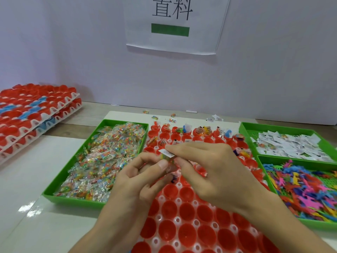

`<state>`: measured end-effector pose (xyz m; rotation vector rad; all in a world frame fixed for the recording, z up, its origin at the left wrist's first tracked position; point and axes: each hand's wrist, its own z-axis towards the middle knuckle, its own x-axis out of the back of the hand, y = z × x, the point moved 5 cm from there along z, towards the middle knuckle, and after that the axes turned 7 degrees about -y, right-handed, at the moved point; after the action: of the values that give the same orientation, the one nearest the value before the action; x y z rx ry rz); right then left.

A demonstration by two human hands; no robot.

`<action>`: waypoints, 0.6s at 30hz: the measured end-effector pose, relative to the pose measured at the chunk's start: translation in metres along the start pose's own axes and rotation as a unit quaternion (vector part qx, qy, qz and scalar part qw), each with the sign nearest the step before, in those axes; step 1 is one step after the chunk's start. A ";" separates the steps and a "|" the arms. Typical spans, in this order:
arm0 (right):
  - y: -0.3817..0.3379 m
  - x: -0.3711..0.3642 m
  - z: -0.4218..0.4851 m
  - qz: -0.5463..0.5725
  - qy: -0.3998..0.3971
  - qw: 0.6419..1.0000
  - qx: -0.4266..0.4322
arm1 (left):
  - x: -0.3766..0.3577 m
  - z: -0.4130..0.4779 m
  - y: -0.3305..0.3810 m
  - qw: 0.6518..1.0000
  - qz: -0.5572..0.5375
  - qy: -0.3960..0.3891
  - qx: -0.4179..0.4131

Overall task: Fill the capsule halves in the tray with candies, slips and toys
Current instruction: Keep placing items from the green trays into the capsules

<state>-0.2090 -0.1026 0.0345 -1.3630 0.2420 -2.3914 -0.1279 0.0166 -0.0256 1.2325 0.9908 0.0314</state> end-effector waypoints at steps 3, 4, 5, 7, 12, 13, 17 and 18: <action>-0.002 0.006 0.001 -0.002 0.029 1.000 0.004 | -0.001 0.000 0.002 1.000 0.002 -0.013 -0.005; -0.003 0.007 0.001 -0.009 0.043 0.999 0.007 | -0.001 0.000 0.002 1.000 0.008 -0.018 -0.004; -0.004 0.008 0.001 -0.013 0.054 0.998 0.010 | -0.001 0.001 0.001 1.000 0.012 -0.021 -0.002; -0.004 0.010 0.001 -0.004 0.066 0.998 0.007 | 0.000 0.001 -0.001 1.000 0.009 -0.021 0.002; -0.003 0.015 0.000 0.017 0.070 0.997 -0.026 | -0.005 0.000 0.000 0.998 -0.003 -0.055 0.000; -0.004 0.015 0.000 0.018 0.069 0.997 -0.028 | -0.005 0.000 0.001 0.999 0.004 -0.049 -0.006; -0.001 0.013 0.000 0.064 0.049 0.995 -0.060 | -0.005 0.001 0.000 0.999 0.019 -0.023 -0.013; 0.002 0.012 0.000 0.084 0.043 0.992 -0.079 | -0.005 0.000 -0.001 0.999 0.025 -0.025 -0.011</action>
<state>-0.2140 -0.1090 0.0433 -1.2525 0.5574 -2.3318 -0.1307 0.0135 -0.0231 1.2320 0.9147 0.0512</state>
